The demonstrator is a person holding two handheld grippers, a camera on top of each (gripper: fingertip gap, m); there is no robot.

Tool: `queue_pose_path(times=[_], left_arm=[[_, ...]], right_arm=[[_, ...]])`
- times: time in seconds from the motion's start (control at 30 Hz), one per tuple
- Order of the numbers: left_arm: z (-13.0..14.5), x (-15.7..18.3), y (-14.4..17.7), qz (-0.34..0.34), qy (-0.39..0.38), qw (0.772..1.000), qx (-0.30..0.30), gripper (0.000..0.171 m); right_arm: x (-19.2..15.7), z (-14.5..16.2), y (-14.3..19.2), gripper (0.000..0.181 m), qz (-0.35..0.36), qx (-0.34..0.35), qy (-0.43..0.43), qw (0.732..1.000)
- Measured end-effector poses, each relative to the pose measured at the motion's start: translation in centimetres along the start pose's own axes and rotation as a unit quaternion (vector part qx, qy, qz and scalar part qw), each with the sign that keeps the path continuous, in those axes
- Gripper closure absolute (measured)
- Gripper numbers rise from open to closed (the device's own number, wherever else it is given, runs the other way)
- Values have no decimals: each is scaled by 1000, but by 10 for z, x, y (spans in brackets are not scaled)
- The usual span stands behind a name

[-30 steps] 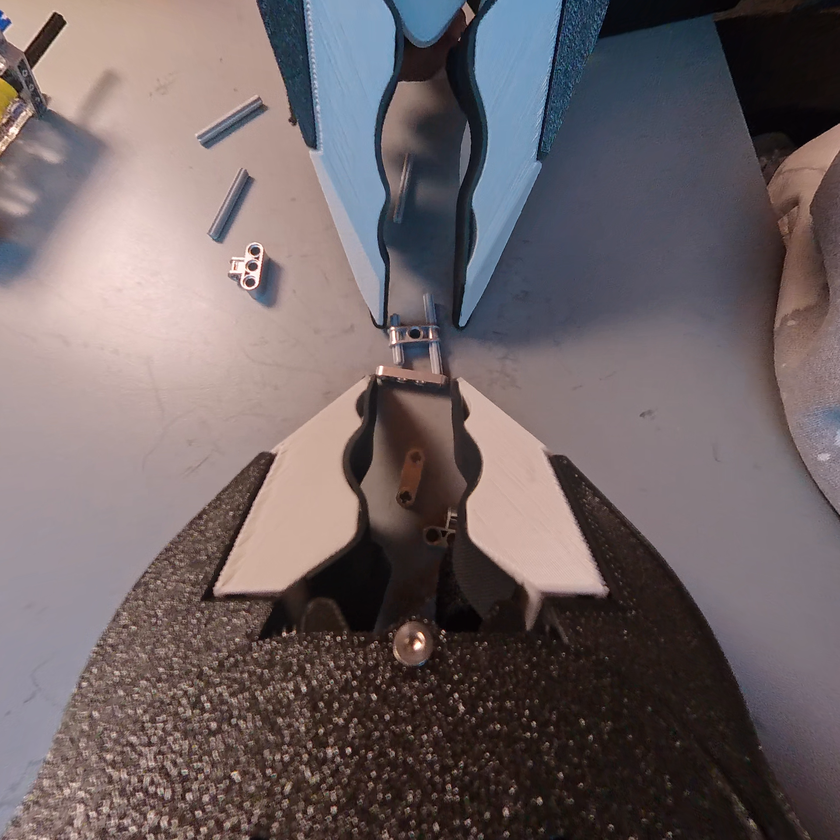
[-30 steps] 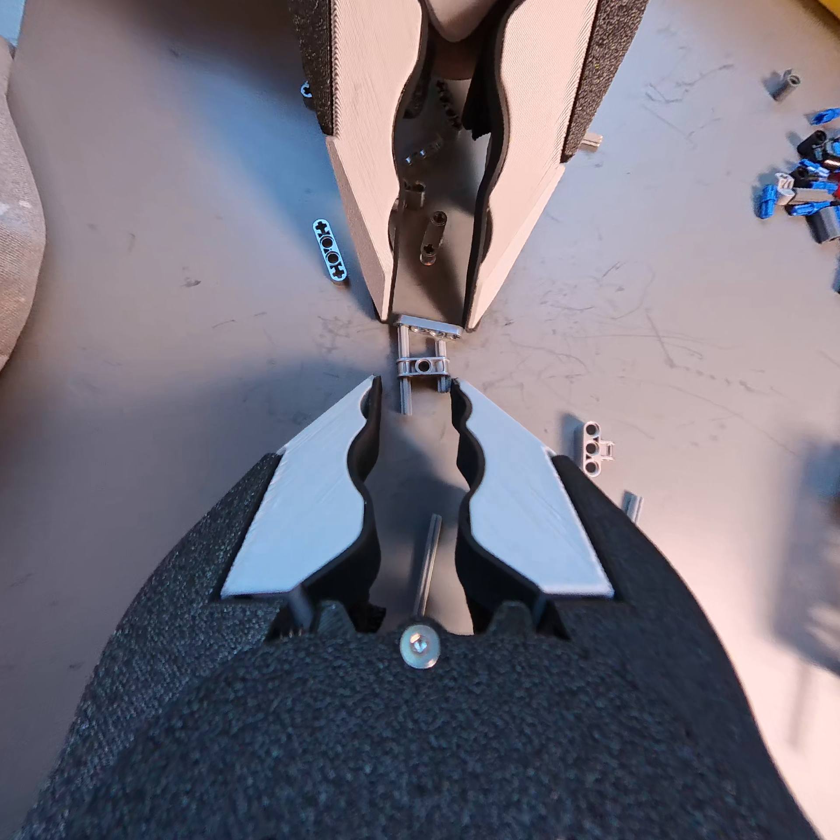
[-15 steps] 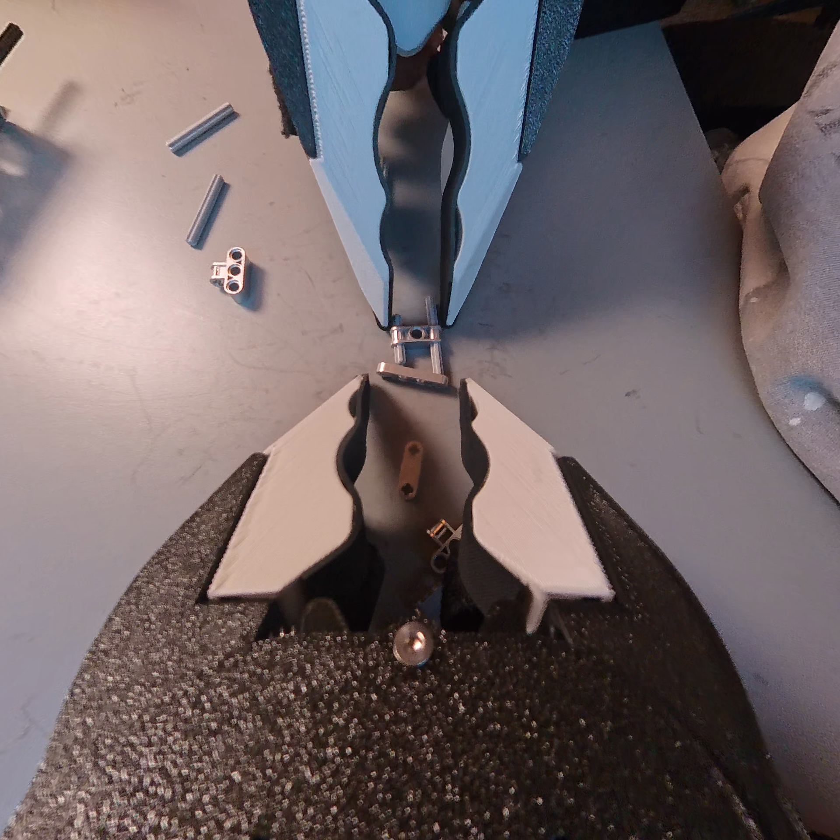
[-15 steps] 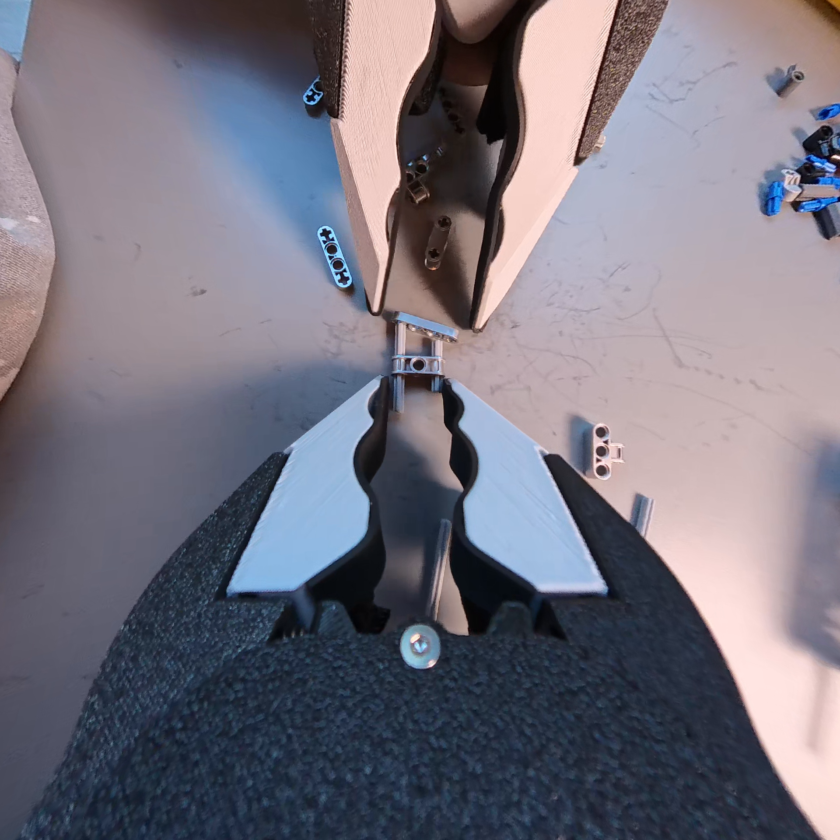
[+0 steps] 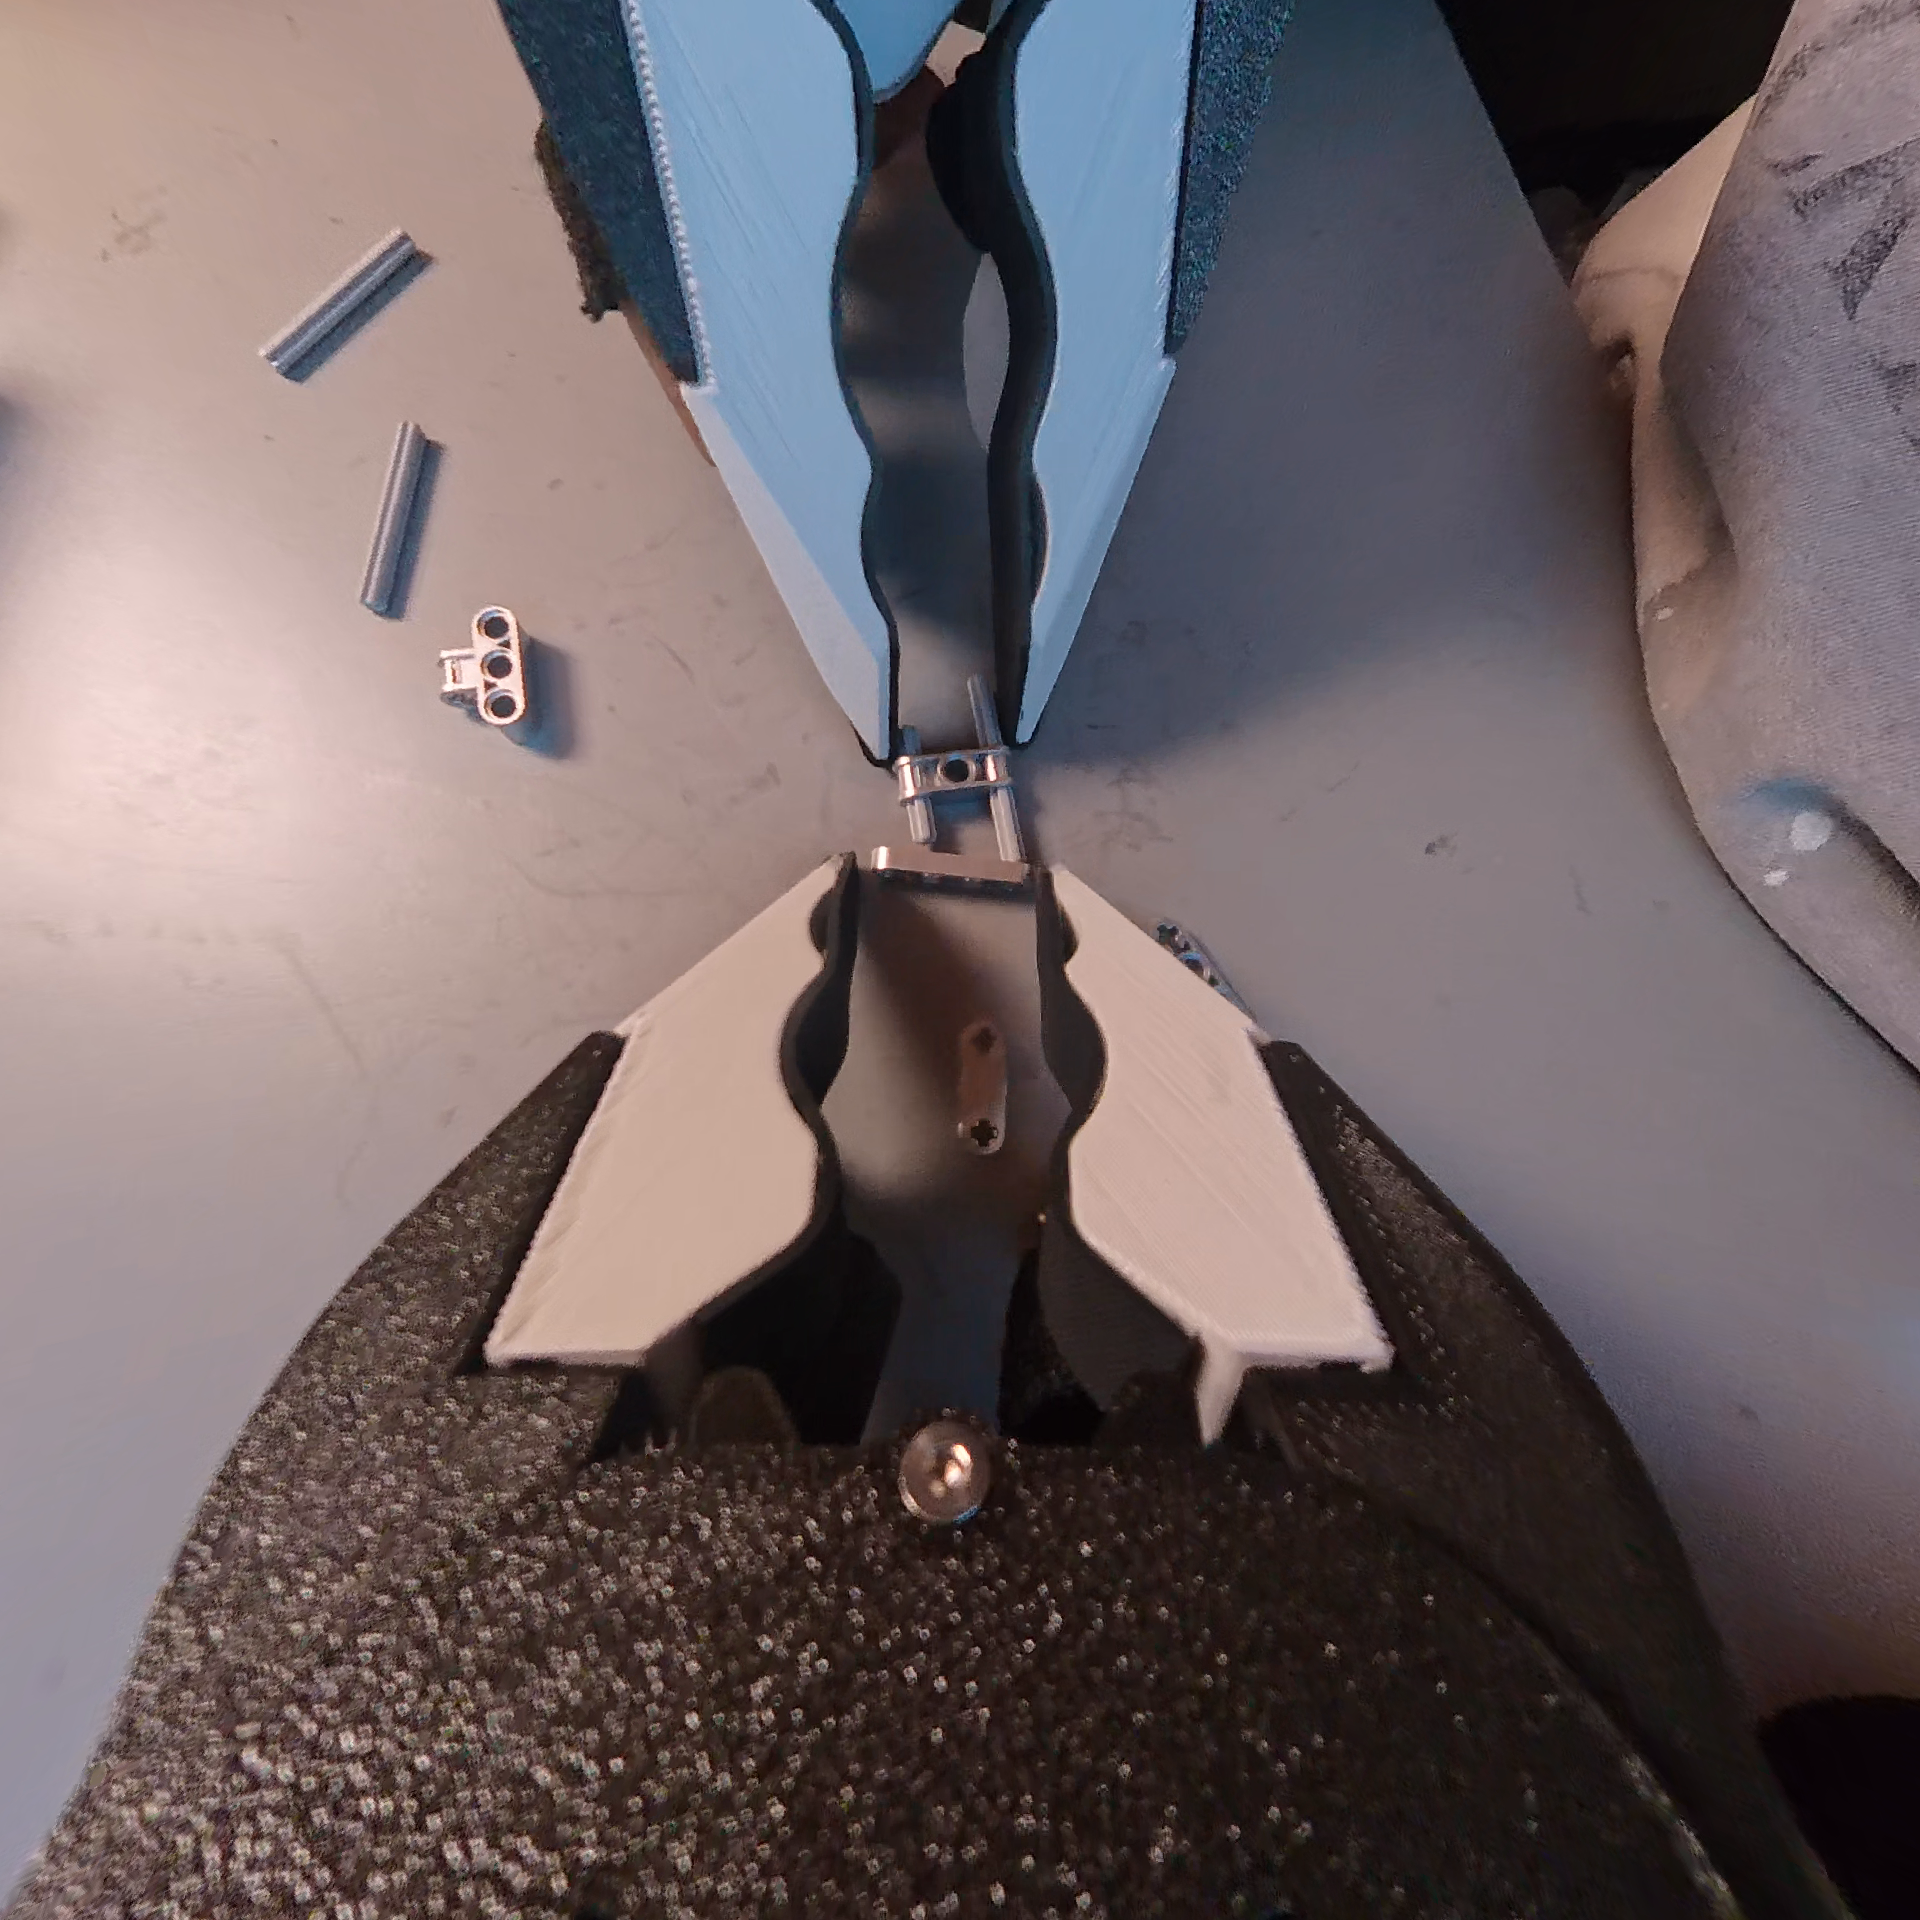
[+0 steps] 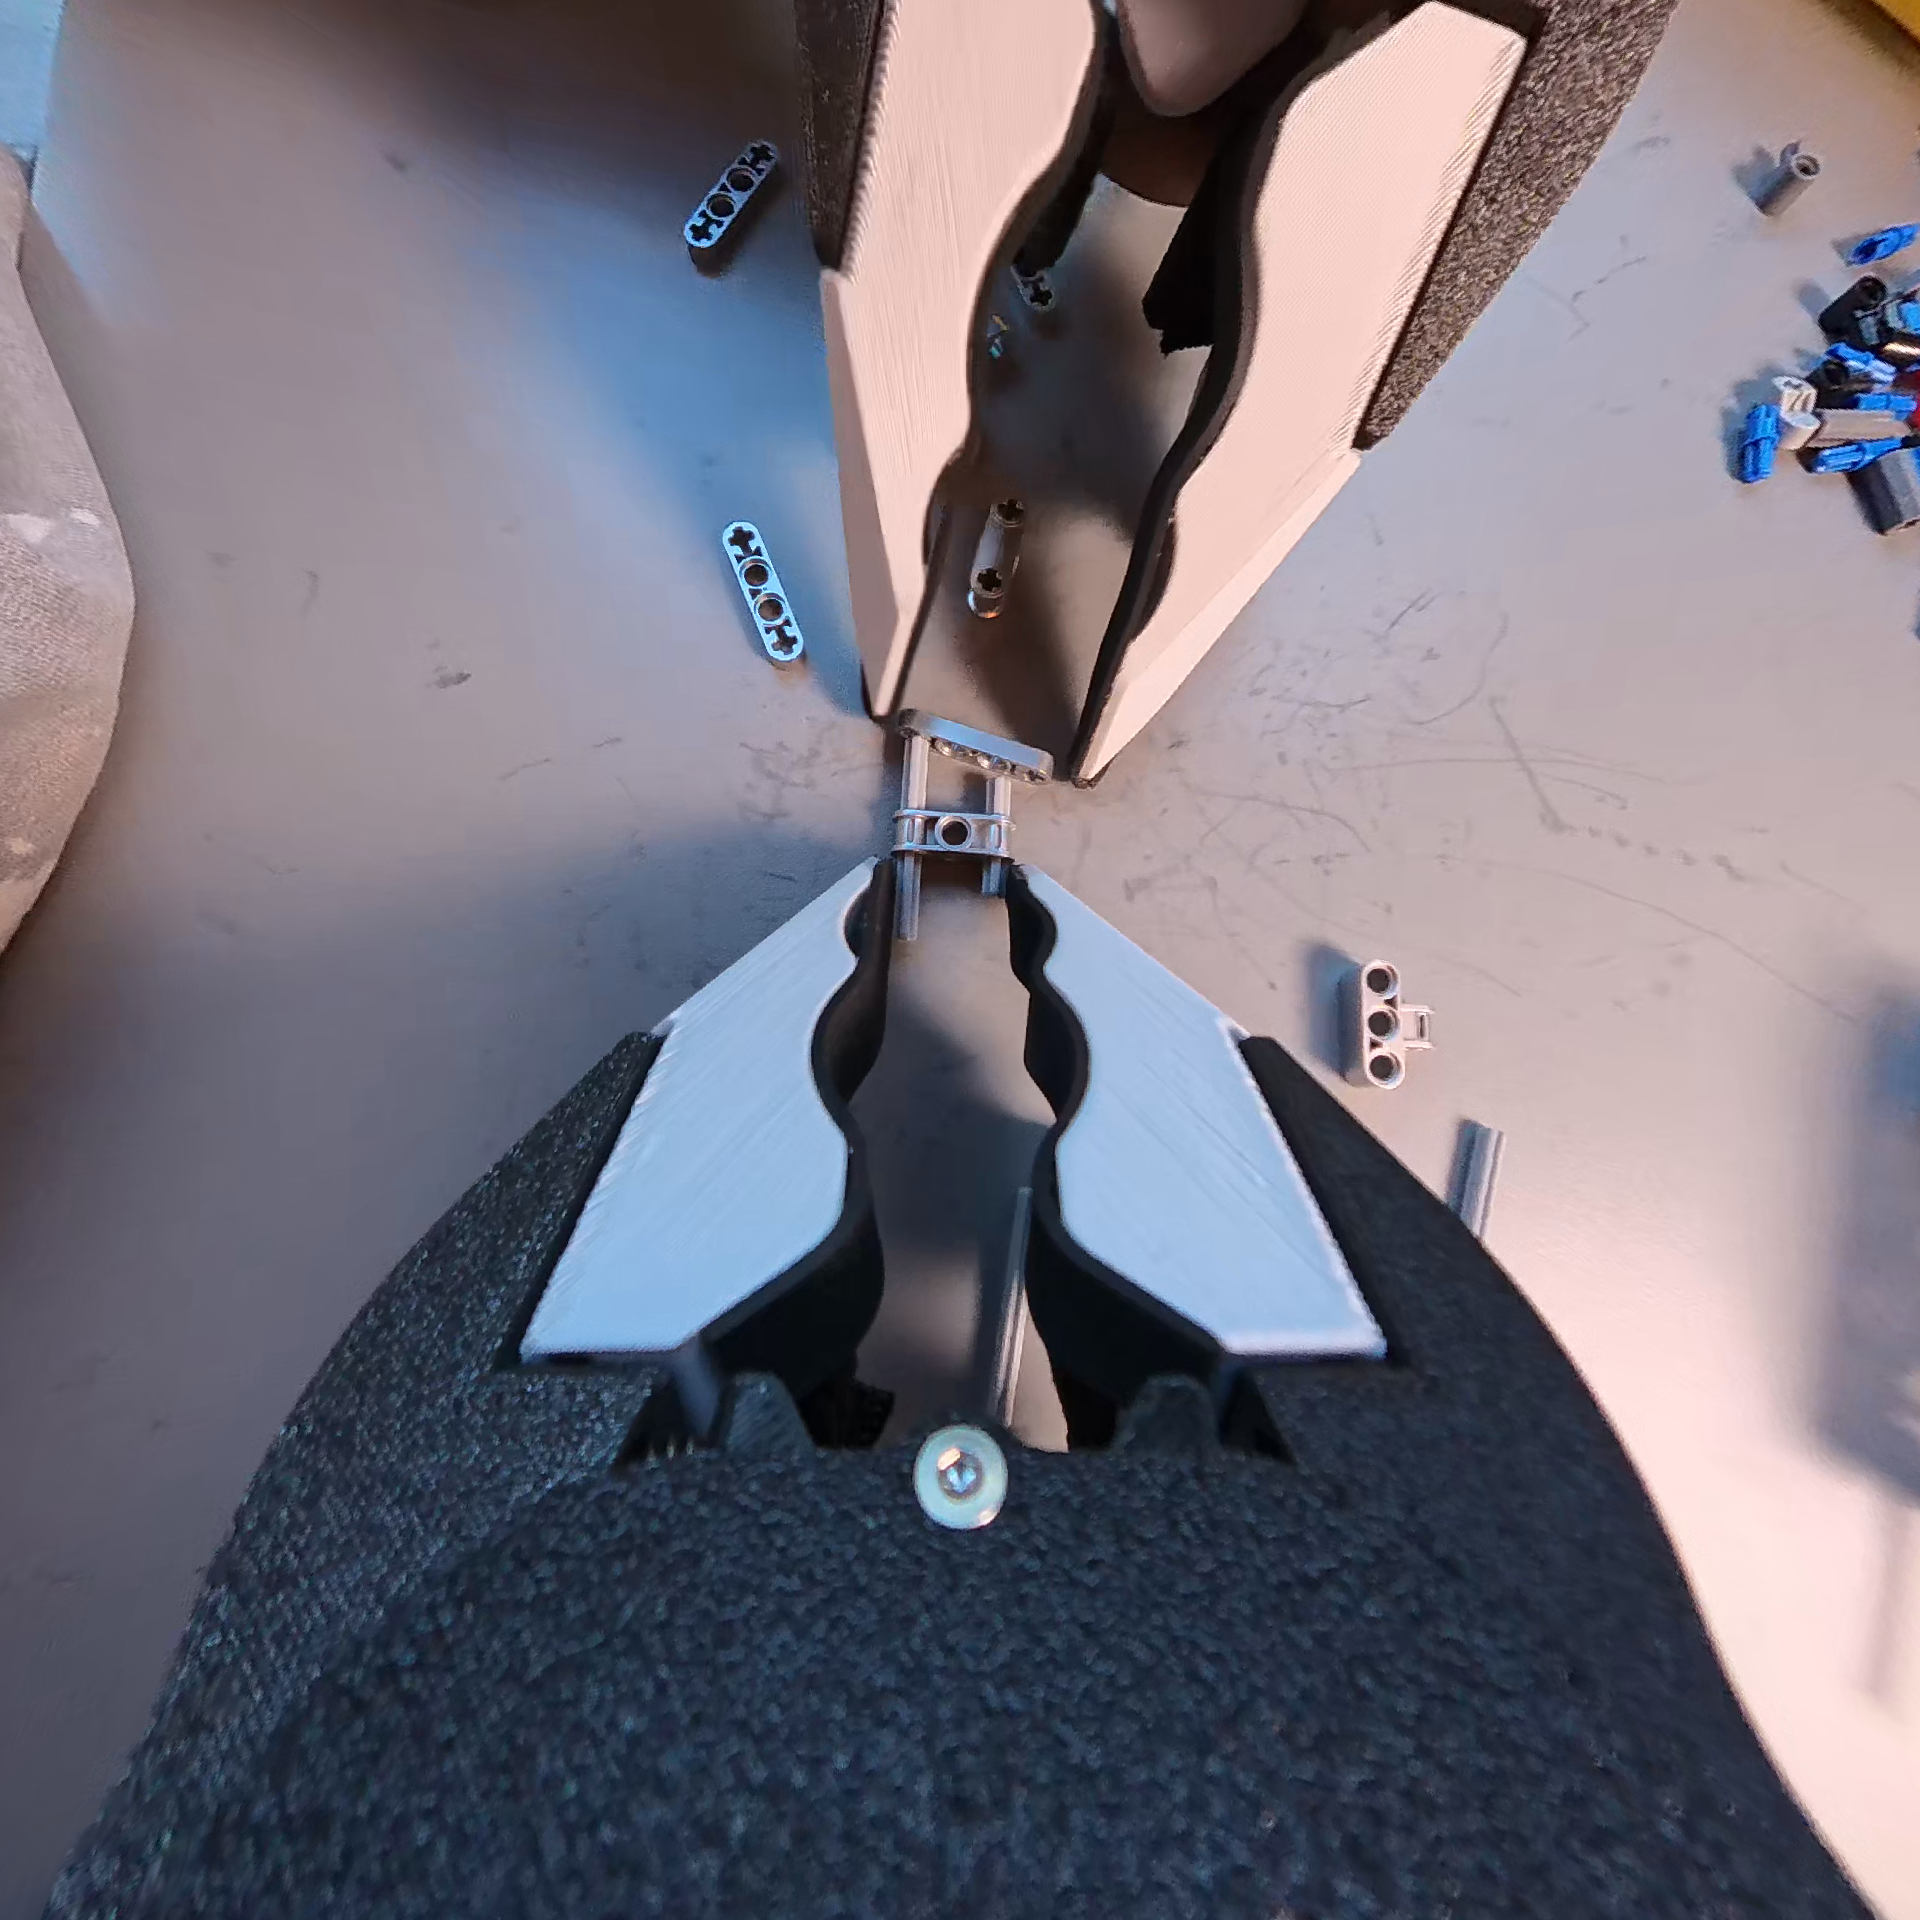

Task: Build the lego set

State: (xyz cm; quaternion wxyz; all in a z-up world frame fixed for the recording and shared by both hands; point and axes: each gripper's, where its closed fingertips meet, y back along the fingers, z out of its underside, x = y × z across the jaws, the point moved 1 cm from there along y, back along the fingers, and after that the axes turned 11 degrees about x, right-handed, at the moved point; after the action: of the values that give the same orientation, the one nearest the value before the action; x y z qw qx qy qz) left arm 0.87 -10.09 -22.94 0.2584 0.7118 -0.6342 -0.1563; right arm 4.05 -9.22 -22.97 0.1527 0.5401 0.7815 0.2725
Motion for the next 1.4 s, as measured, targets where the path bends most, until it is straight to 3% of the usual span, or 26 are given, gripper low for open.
queue_pose_path(times=[0.3, 0.63, 0.87, 1.1, 1.4], left_arm=[[1, -1, 0, -24, -13, 1000, 3, 145], [2, 20, 5, 26, 10, 1000, -4, 148], [2, 0, 9, -11, 3, 1000, 0, 140], [1, -4, 5, 27, -23, 999, -14, 132], [-2, -7, -1, 68, -43, 997, -18, 137]], right_arm=[[0, 0, 0, 162, 7, -1, -5, 1000], [0, 0, 0, 162, 12, -3, -11, 1000], [5, 3, 4, 162, 21, -10, -15, 1000], [6, 3, 4, 162, 21, -8, -21, 1000], [6, 3, 4, 162, 21, -3, -22, 1000]])
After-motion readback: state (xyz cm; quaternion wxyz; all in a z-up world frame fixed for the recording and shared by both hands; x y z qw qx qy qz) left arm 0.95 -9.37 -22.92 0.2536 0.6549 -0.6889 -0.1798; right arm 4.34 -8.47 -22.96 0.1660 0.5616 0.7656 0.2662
